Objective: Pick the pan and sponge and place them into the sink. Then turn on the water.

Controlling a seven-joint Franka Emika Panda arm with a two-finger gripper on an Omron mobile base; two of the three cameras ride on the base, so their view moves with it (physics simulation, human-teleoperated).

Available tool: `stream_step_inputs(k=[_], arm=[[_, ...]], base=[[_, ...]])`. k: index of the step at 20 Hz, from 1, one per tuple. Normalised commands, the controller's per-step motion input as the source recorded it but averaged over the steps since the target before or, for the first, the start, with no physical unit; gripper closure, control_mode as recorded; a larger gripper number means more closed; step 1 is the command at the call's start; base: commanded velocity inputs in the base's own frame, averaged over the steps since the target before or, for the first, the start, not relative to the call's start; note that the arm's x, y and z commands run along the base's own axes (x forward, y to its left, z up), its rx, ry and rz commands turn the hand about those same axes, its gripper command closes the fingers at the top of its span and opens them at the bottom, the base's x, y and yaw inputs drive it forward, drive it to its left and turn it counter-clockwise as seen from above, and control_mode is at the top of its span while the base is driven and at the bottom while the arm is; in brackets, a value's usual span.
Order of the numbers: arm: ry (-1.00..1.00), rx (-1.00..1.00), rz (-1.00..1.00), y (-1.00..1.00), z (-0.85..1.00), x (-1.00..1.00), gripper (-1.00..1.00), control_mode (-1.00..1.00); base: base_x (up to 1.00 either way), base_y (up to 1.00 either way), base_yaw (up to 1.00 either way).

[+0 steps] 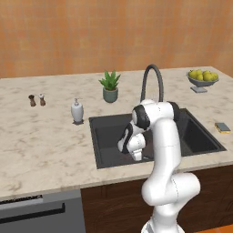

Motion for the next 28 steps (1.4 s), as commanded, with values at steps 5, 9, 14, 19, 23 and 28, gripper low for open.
stream_step_inputs(k=[5,9,14,19,23,28], arm=[[0.0,0.0,-0.09,-0.08,-0.39,0.3,1.0,-1.0],[0.04,0.0,-0.06,-0.15,-0.16,0.11,1.0,-1.0],[0.03,0.0,-0.01,-0.02,-0.07,0.0,-1.0,-1.0],[0.0,0.0,0.01,-0.01,0.17,-0.01,-1.0,-1.0],[-0.01,0.0,0.0,0.0,0.71,-0.08,-1.0,-1.0],[0.0,0.02,0.0,0.0,1.0,-0.35,-1.0,-1.0]], base=[[0.0,0.0,0.0],[0.0,0.0,0.0],[0.0,0.0,0.0],[0.0,0.0,0.0],[0.0,0.0,0.0],[0.0,0.0,0.0]])
